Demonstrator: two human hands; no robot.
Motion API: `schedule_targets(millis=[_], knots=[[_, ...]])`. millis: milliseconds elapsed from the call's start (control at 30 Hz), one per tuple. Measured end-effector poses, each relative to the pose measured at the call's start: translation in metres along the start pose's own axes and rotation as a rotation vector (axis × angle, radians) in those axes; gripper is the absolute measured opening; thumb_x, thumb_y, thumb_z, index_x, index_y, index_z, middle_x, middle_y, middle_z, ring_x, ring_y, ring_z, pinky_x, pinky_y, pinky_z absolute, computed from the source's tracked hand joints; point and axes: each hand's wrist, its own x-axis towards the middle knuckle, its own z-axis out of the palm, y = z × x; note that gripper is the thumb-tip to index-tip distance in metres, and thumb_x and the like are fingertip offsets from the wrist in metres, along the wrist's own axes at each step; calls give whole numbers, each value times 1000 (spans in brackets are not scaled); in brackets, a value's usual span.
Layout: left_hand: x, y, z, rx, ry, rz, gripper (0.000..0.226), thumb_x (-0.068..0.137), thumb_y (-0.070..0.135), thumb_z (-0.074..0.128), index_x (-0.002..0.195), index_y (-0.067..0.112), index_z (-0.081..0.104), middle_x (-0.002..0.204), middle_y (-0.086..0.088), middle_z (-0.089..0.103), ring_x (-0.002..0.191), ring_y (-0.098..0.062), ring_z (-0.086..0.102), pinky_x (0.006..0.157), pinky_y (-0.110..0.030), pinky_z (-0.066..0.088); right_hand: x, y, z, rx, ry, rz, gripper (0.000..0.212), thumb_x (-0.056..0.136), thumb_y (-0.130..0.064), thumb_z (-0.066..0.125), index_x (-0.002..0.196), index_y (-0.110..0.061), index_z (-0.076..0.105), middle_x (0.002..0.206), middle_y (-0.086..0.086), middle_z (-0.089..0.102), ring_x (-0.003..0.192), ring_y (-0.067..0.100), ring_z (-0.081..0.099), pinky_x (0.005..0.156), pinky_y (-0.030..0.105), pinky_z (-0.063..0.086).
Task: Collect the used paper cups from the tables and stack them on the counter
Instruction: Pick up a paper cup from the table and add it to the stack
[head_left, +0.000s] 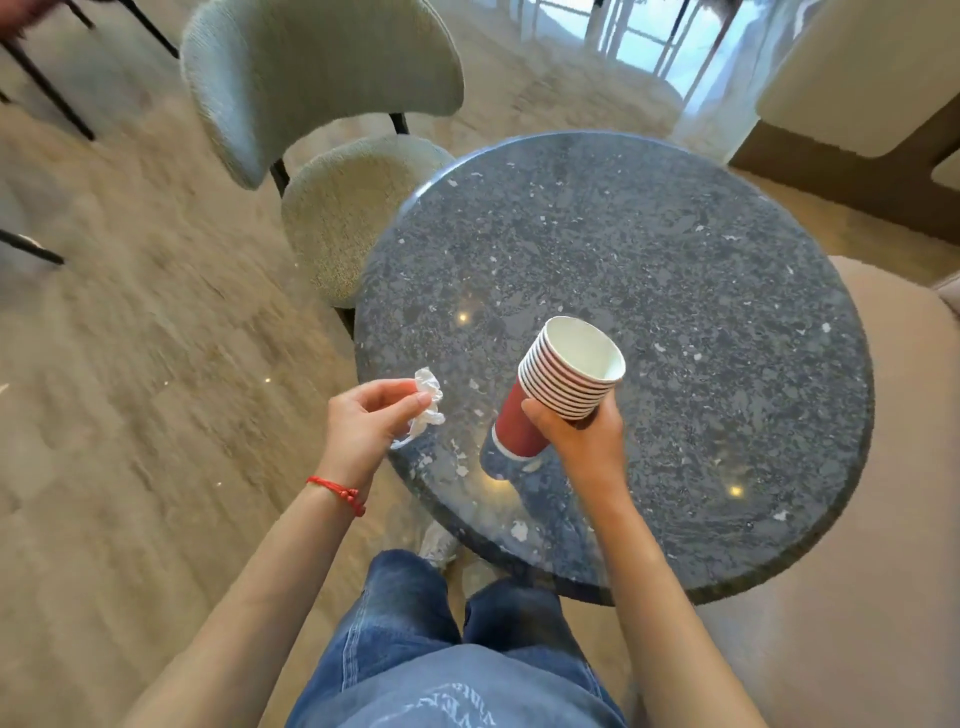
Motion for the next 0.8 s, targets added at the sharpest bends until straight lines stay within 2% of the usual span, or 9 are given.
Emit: schedule_targets(millis=[167,300,433,533,633,800], knots=[[-48,-16,-33,-121,224,15,11,72,12,77,76,21,71,67,7,70,55,1,59,52,-12,47,-18,-17,17,33,-282,-20,72,55,-25,79,119,-13,49,102,-7,64,87,-7,63,68,10,50],[-86,-32,-65,-250,385,-5,11,70,8,77,77,16,72,71,2,72,60,-6,62,55,-15,49,-34,-23,46,-2,-480,-37,71,57,-27,78,120,-15,49,106,-5,64,92,-1,64,69,13,51],[-117,-44,-104,-333,563,-2,11,71,8,76,76,16,72,73,0,72,65,-11,63,61,-19,51,-55,-28,96,-55,-676,-60,57,62,-15,81,111,-22,52,102,-7,64,87,-6,64,67,11,51],[-136,-51,-134,-397,671,3,11,70,8,77,76,16,72,69,3,72,61,-7,63,56,-15,50,-76,-30,137,-89,-823,-74,67,59,-19,86,116,-17,51,103,-5,65,90,-1,64,72,15,52],[-151,-59,-165,-486,764,13,11,69,7,77,76,15,72,67,3,72,59,-7,65,54,-14,50,-99,-29,179,-116,-949,-85,62,60,-23,80,116,-19,52,102,-6,67,93,3,65,75,16,51],[-165,-78,-232,-560,896,19,9,70,8,77,76,14,72,66,-1,70,57,-9,61,55,-16,50,-136,-17,260,-151,-1098,-92,61,59,-23,81,114,-21,54,99,-7,70,94,7,66,76,20,52]])
